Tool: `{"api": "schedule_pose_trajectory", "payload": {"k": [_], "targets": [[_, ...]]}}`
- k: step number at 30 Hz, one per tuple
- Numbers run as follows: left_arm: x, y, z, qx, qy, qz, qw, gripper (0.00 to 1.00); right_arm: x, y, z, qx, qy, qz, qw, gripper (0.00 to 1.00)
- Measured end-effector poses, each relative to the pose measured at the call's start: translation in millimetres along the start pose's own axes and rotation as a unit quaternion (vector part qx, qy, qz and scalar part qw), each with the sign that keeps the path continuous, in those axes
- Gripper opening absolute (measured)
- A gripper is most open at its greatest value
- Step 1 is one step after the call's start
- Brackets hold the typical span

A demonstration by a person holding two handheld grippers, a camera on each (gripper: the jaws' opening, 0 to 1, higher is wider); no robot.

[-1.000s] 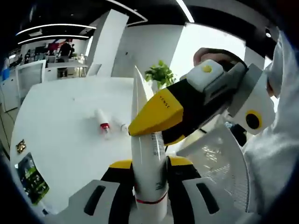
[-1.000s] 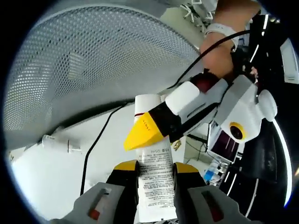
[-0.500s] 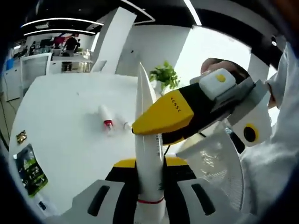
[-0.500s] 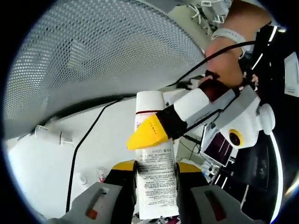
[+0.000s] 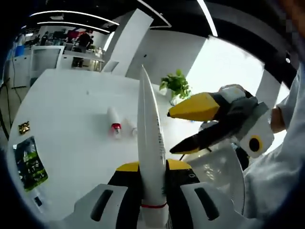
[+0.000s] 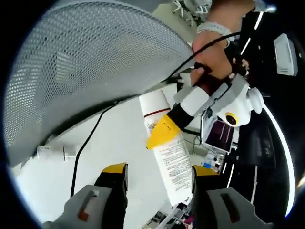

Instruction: Arrange the skincare products in the storage area until every visible bottle or jar stands upright without overlapping.

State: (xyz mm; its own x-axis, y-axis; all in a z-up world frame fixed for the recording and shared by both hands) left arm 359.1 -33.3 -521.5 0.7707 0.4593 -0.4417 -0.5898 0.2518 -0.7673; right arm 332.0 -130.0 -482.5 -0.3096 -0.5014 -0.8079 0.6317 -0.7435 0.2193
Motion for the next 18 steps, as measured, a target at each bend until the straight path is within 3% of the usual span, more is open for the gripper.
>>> {"api": "schedule_pose_trajectory", "payload": {"k": [2, 4, 7, 11, 13, 16, 18], "targets": [[0.5, -0.6, 0.5, -0.003, -0.003, -0.003, 1.0000, 0.16, -0.9, 5.4, 1.6, 0.010, 0.000, -0.055, 0.9984, 0.45], [0.3, -0.9, 1.0, -0.005, -0.004, -0.002, 1.0000, 0.16, -3.4, 8.1, 4.2, 0.010, 0.002, -0.126, 0.9920, 0.40], [2.1, -1.5, 1.0, -0.006, -0.010, -0.002, 0.9999, 0.17, -6.4, 12.1, 8.9, 0.006, 0.007, -0.226, 0.9740, 0.32], [2.0, -1.3, 0.4, -0.005, -0.012, -0.003, 0.9999, 0.17, 1.0, 19.6, 10.4, 0.003, -0.004, -0.358, 0.9337, 0.35], [0.8, -0.5, -0.2, -0.002, -0.010, -0.006, 0.9999, 0.17, 4.2, 21.3, 11.2, -0.001, -0.009, -0.420, 0.9073, 0.37], [-0.5, 0.4, -1.2, 0.002, -0.009, -0.013, 0.9999, 0.17, 5.4, 21.2, 12.5, -0.020, -0.006, -0.482, 0.8758, 0.40], [-0.9, 1.2, -1.7, 0.005, -0.010, -0.017, 0.9998, 0.17, 7.1, 24.2, 13.9, -0.024, 0.000, -0.525, 0.8506, 0.40]]}}
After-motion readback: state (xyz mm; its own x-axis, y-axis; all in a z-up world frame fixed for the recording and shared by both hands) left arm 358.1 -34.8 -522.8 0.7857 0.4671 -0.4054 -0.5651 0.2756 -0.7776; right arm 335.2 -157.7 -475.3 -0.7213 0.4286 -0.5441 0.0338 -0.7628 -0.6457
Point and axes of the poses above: the point that each gripper's makers call its tool centre point, and the gripper's own axes: z roughly backward along the fingers, x roughly to its left, y roughly out of its underside, the point moved 6 cm from there along z, roughly backward along the fingers, and after that the axes turned 5 degrees about x, right-handed, at the moved point
